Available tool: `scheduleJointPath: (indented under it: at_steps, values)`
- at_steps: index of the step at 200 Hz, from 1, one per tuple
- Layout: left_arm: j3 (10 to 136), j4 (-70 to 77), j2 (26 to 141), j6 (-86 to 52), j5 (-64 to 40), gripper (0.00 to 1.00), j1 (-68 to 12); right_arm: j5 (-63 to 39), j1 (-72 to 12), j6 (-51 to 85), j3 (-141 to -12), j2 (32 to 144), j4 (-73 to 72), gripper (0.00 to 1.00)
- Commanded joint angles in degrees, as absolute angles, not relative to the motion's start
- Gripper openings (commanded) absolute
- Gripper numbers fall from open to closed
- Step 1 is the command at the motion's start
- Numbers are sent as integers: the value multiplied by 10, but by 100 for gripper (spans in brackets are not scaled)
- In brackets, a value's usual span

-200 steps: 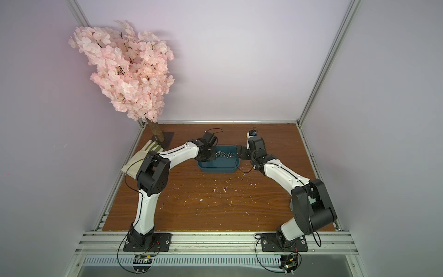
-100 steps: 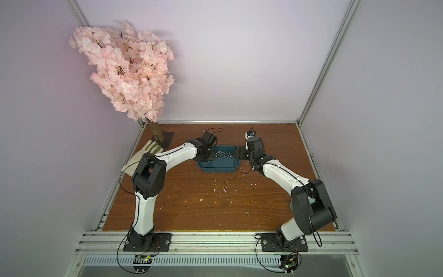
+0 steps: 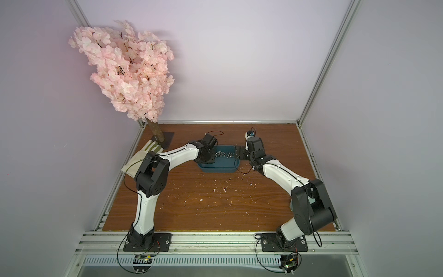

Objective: Take out the wing nut from the storage box
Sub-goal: Pick up the wing nut from the storage box, then place the wing nut at the center of the board.

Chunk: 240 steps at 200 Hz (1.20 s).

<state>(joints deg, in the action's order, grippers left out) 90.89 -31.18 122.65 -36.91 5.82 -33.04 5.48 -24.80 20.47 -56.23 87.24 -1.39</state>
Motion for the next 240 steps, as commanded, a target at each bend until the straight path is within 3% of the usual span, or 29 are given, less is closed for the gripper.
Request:
scheduleJointPath:
  at_steps: [1,24,48,138,240]
  values:
    - [915,-327,1235,-368,61,25,-332,54,-252,200,-572,857,-12,100]
    - [915,-326,1235,-366,64,10,-331,40,-253,196,-574,857,-14,99]
    - [912,-326,1219,-360,81,4,-337,22,-257,187,-577,856,-10,99]
    - [853,-326,1087,-314,73,0,-339,-47,-302,151,-531,788,-21,100]
    - [614,-320,878,-331,57,0,-415,-48,-384,166,-426,674,-31,100]
